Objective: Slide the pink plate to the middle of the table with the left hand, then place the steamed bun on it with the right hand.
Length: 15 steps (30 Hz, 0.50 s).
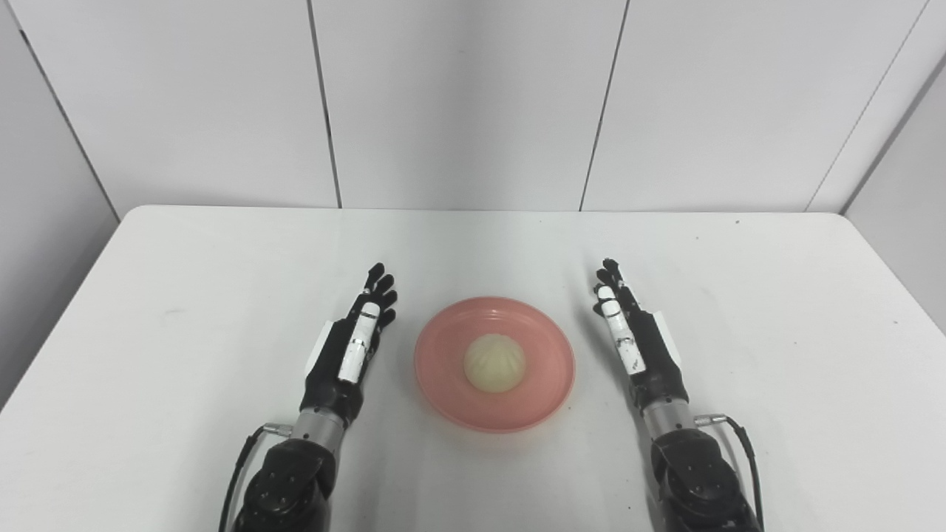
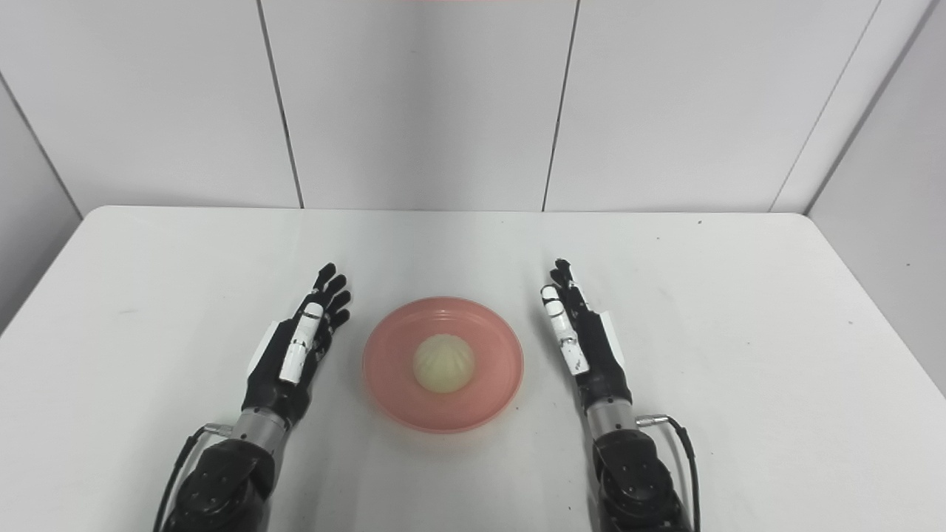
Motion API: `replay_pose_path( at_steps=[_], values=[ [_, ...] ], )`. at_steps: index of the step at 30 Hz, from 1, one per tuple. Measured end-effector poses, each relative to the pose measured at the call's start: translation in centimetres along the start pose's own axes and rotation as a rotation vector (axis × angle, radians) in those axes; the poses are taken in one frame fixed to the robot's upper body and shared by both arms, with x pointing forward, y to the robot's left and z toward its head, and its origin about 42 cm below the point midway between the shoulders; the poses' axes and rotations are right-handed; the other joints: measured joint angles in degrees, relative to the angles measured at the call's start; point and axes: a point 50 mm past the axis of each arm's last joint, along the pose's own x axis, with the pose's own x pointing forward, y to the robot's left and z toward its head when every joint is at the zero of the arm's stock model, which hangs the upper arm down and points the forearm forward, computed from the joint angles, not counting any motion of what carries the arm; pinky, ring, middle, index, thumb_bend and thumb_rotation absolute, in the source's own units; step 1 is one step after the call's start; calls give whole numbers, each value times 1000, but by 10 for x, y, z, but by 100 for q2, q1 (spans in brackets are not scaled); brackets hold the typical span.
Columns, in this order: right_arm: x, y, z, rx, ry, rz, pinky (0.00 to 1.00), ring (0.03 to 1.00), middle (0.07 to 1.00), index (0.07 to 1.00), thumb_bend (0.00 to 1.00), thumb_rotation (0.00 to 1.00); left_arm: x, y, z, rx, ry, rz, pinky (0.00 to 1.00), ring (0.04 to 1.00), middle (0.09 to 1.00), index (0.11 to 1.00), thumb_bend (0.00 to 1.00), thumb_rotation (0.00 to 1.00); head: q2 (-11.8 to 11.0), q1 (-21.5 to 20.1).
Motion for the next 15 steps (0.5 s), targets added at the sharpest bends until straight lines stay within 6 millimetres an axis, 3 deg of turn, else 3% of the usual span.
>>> replay_pose_path(
  at_steps=[15],
  values=[
    [0, 0, 0, 0, 1, -1, 895, 932, 949, 962, 224, 1000, 0, 0, 0, 1, -1, -1, 968, 972, 982, 986, 330, 1000, 0, 9]
  ],
)
